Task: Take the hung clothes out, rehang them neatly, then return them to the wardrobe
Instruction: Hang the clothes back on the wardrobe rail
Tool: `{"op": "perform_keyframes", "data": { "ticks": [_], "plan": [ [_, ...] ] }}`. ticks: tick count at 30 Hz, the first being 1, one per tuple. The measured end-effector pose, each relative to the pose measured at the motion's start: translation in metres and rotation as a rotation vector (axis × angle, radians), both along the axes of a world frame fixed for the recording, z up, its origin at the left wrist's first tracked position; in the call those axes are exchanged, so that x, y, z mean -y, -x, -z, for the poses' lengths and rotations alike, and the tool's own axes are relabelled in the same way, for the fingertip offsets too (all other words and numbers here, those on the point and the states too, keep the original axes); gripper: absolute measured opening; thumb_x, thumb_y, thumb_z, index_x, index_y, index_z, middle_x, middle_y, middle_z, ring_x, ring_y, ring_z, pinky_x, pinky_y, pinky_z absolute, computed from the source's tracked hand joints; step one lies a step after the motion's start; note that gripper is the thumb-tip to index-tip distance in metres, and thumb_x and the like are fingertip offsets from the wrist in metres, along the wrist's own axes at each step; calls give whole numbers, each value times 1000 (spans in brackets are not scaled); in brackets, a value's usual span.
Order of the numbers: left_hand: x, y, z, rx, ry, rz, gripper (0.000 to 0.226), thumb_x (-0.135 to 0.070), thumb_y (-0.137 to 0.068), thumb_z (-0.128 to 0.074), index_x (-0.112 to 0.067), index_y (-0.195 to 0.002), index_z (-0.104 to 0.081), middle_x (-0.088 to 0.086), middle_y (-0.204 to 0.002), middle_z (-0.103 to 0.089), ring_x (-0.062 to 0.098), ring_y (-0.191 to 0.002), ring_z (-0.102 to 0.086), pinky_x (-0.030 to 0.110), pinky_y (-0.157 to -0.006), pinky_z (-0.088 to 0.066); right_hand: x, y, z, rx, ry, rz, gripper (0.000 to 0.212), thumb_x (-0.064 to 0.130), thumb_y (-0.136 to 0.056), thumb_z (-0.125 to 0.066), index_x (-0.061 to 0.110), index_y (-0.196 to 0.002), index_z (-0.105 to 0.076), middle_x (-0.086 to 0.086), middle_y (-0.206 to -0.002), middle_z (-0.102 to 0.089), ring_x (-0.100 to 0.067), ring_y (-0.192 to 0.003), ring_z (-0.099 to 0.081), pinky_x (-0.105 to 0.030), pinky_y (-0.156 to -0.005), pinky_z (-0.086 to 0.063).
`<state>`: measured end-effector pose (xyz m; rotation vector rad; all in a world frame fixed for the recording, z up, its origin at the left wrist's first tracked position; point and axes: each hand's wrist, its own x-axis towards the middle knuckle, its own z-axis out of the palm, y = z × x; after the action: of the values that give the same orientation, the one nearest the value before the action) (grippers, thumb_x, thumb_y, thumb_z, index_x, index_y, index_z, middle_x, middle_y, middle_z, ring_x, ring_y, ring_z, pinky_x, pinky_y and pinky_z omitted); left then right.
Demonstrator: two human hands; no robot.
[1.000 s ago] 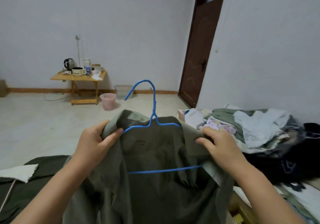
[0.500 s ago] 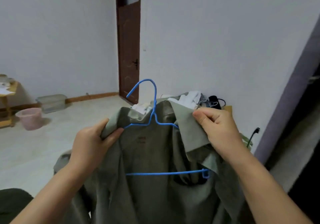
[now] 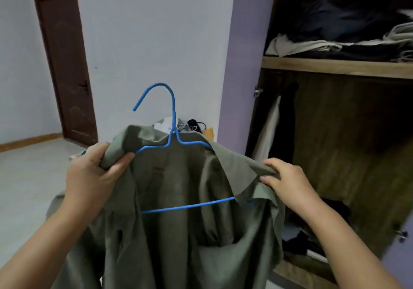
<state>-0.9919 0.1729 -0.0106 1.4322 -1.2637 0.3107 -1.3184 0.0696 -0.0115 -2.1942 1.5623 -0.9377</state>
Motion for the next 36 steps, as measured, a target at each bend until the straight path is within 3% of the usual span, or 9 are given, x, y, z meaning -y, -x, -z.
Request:
{"op": "perform_keyframes", "data": {
  "ticks": [2,4,9,14,17,22,25,27,36],
  "plan": [
    [9,29,1,97,1,-7,20,-15,-78,-73,0,-73,-60,19,-66,-57,35,-66,-54,43,-62,-44,-3,38,2,-33,26,45,9,18,-88,-61,23,-88,-68,1,-87,-67,-17,-89,-61,-21,-66,-39],
    [18,62,4,174,-6,9,28,-23,-78,-73,1,-72,-60,19,-64,-58,35,-62,-54,42,-59,-44,-4,78,3,-78,65,89,21,19,-89,-60,26,-70,-63,2,-73,-63,-16,-78,-59,-15,-55,-31],
    [34,154,14,376,-44,-13,51,-51,-74,-43,-3,-59,-54,16,-49,-54,34,-46,-54,32,-47,-38,-17,182,-3,34,169,225,22,16,-92,-54,25,-79,-71,13,-70,-61,3,-68,-50,-9,-55,-33],
    [57,253,23,283,-109,-29,39,-30,-78,-70,0,-61,-52,23,-49,-53,40,-46,-55,35,-47,-39,-42,254,-12,42,90,70,25,24,-88,-59,30,-66,-68,10,-66,-66,2,-68,-59,-7,-59,-42],
    [71,298,22,167,-82,56,37,-26,-78,-70,1,-61,-51,25,-50,-52,42,-49,-54,40,-48,-40,-53,283,-10,78,-129,-26,21,42,-85,-57,32,-74,-73,11,-79,-71,-2,-75,-64,-20,-68,-49],
    [103,351,20,28,20,303,43,-26,-77,-68,-6,-57,-37,12,-46,-39,29,-44,-41,38,-46,-30,-26,326,-17,-228,236,335,41,30,-93,-53,24,-133,-48,6,-134,-49,-14,-127,-39,-24,-102,-30],
    [130,375,16,-65,44,442,41,-32,-76,-68,-5,-58,-42,9,-48,-42,13,-46,-34,31,-47,-31,-9,341,-22,-279,144,353,7,38,-92,-51,32,-91,-56,8,-94,-59,-20,-103,-54,-31,-78,-38],
    [151,388,14,-54,56,510,39,-25,-78,-72,-17,-57,-41,0,-48,-42,5,-47,-41,19,-45,-32,3,354,-22,-243,178,406,34,39,-91,-52,24,-63,-41,8,-65,-51,-24,-79,-55,-33,-60,-35],
    [295,407,27,301,-424,576,43,-56,-78,-60,-19,-100,-56,1,-90,-67,24,-87,-62,35,-71,-46,72,397,-14,-161,154,660,37,35,-90,-56,20,-56,-48,2,-60,-53,-22,-69,-52,-29,-54,-33]
  ]
}}
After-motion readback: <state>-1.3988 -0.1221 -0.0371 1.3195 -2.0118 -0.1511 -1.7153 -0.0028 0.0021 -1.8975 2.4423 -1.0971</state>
